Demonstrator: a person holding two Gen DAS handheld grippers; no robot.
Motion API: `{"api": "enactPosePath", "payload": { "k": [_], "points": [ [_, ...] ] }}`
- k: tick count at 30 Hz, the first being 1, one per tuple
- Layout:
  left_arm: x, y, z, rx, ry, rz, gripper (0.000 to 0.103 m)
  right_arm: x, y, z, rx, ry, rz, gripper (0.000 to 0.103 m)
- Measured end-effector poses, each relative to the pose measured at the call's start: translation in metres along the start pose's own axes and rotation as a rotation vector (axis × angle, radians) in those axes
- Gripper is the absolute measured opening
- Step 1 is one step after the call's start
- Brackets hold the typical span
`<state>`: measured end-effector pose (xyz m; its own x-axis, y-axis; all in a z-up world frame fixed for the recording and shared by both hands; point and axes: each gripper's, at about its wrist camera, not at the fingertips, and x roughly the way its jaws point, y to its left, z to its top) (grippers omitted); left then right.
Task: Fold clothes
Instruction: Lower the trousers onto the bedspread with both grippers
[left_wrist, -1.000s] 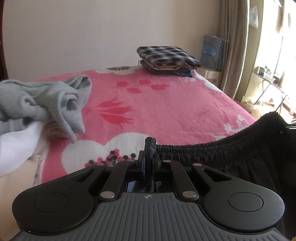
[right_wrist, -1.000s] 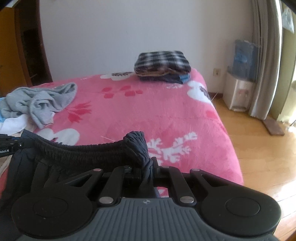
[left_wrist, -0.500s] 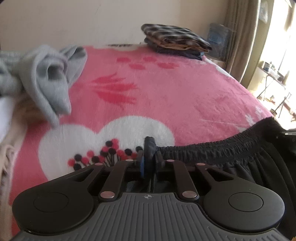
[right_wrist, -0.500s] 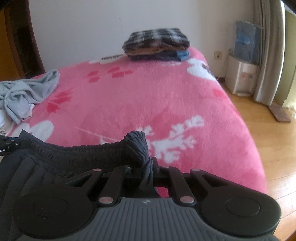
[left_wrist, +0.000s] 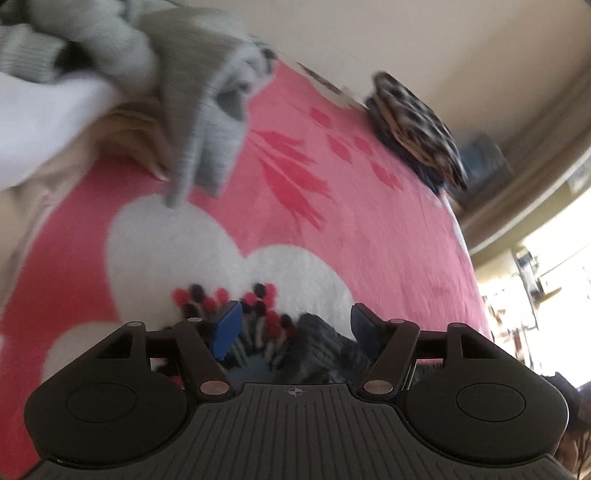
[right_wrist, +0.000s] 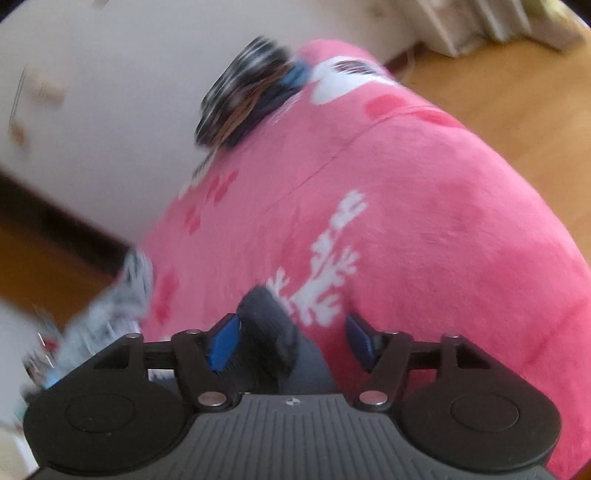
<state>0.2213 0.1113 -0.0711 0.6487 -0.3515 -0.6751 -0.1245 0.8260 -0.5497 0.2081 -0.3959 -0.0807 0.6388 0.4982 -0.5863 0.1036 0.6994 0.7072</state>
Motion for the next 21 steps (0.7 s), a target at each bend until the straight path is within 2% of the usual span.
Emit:
{"api": "enactPosePath", "payload": {
  "k": [4, 8, 11, 16, 21],
  "points": [
    [-0.019, 0.003, 0.0, -0.014, -0.024, 0.024, 0.065, -0.021, -0.015, 0.005, 0.107, -0.059, -0.02, 0.07],
    [-0.058, -0.001, -0.003, 0.022, -0.032, 0.007, 0.065, -0.05, -0.017, 0.001, 0.132, -0.105, 0.001, 0.07],
    [-0.098, -0.009, -0.008, 0.072, -0.044, 0.002, 0.065, -0.072, -0.004, -0.006, 0.107, -0.111, 0.065, 0.07],
    [-0.181, -0.006, -0.026, 0.027, -0.076, -0.062, 0.065, -0.098, 0.029, -0.024, 0.056, -0.079, 0.192, 0.07],
    [-0.242, -0.002, -0.047, 0.017, -0.081, -0.038, 0.065, -0.097, 0.073, -0.045, -0.011, 0.002, 0.333, 0.07]
  ]
}}
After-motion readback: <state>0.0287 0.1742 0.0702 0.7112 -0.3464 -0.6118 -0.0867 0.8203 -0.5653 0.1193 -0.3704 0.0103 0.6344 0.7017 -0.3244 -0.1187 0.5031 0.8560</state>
